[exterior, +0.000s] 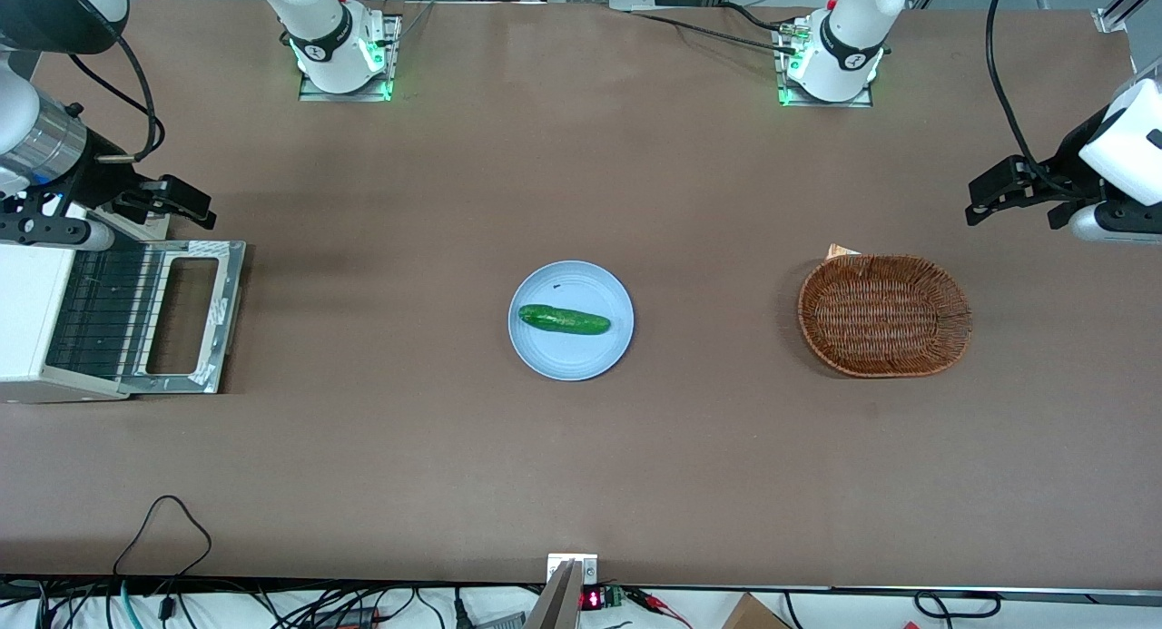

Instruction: Open oven door with right arm only

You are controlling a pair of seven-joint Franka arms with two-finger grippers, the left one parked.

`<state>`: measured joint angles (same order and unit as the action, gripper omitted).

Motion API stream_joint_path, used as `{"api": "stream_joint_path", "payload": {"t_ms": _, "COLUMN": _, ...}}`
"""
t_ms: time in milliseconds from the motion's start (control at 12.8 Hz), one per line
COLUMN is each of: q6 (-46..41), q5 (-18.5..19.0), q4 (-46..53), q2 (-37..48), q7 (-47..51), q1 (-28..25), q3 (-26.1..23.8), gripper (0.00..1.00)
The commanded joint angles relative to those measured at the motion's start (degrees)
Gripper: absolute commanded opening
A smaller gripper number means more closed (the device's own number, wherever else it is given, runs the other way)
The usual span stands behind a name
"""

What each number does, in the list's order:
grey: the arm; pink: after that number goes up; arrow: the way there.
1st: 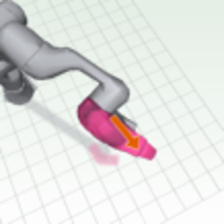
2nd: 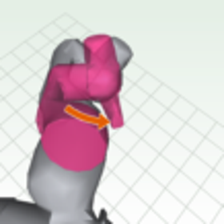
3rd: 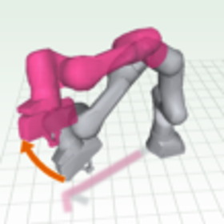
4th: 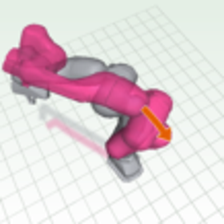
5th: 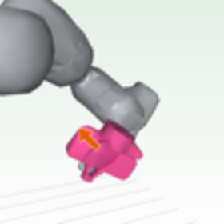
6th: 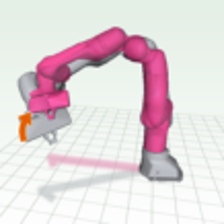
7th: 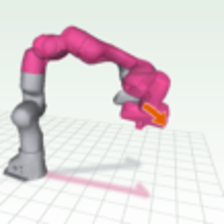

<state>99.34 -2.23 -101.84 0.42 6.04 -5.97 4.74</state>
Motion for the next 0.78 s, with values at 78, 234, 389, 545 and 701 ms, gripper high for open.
{"api": "stream_joint_path", "payload": {"t_ms": 78, "q6": -2.48, "q5": -0.67, "q4": 3.14, "q2": -1.56, "q7": -1.12, "q1": 0.61, "q3": -0.09, "gripper": 1.00}}
{"api": "stream_joint_path", "payload": {"t_ms": 234, "q6": -2.49, "q5": -0.76, "q4": 3.49, "q2": -2.00, "q7": -1.03, "q1": 0.61, "q3": -0.09, "gripper": 1.00}}
{"api": "stream_joint_path", "payload": {"t_ms": 389, "q6": -2.58, "q5": -0.76, "q4": 4.02, "q2": -2.26, "q7": -1.03, "q1": 0.52, "q3": -0.09, "gripper": 1.00}}
{"api": "stream_joint_path", "payload": {"t_ms": 545, "q6": -2.93, "q5": -0.67, "q4": 4.20, "q2": -2.35, "q7": -1.12, "q1": 0.61, "q3": -0.09, "gripper": 1.00}}
{"api": "stream_joint_path", "payload": {"t_ms": 701, "q6": -2.93, "q5": -0.58, "q4": 4.20, "q2": -2.35, "q7": -1.12, "q1": 0.61, "q3": -0.09, "gripper": 1.00}}
